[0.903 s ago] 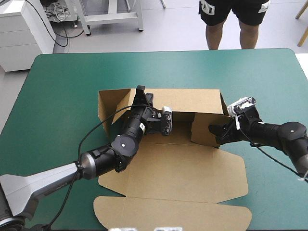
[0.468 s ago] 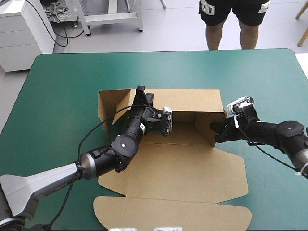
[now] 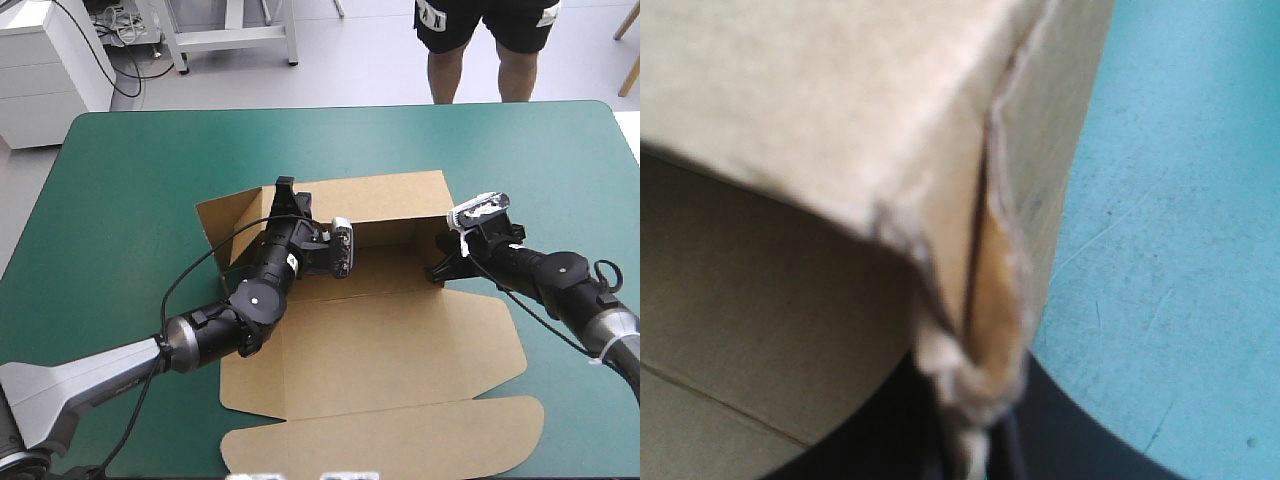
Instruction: Fold the box
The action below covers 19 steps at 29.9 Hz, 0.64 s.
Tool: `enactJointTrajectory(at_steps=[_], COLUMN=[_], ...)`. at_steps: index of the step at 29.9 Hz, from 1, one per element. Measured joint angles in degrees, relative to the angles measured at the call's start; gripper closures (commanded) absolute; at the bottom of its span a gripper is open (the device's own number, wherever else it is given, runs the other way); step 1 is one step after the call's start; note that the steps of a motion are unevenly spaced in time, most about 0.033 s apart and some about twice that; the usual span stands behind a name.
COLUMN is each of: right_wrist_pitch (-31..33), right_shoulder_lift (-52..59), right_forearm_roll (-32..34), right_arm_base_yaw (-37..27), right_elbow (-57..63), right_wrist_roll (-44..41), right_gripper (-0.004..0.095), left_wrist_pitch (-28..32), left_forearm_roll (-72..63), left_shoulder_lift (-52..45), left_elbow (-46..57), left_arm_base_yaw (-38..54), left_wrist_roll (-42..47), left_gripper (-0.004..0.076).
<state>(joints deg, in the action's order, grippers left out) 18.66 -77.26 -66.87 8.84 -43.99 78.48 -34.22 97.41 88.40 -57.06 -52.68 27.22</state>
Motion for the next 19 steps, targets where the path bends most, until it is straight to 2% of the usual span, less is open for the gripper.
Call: enactJointTrajectory(at_steps=[5, 10, 13, 16, 19], right_wrist_pitch=[-5.1, -5.9, -6.0, -5.8, -5.6], right_shoulder_lift=[-0.1, 0.1, 0.1, 0.1, 0.2], right_forearm_roll=[7.1, 13.0, 14.9, 16.9, 18.8], right_arm_base_yaw=[3.5, 4.3, 4.4, 4.6, 4.6], right_elbow=[0.0, -0.3, -0.4, -0.4, -0.4], right_wrist_roll=[-8.4, -16.1, -18.8, -20.9, -22.8], right_gripper=[0.0914, 0.0914, 0.0914, 0.0914, 0.0914], left_wrist_pitch=[0.0, 0.0, 0.3, 1.8, 4.2], left_forearm_roll=[0.0, 0.0, -0.1, -0.3, -0.4], left_shoulder_lift=[0.0, 0.0, 0.0, 0.0, 0.3], left_elbow=[0.1, 0.1, 0.1, 0.1, 0.1], left_arm_base_yaw=[0.3, 0.3, 0.3, 0.3, 0.2], left_wrist_roll=[0.0, 0.0, 0.0, 0.1, 1.3], left_gripper=[0.0731, 0.0701, 0.0592, 0.0419, 0.0286])
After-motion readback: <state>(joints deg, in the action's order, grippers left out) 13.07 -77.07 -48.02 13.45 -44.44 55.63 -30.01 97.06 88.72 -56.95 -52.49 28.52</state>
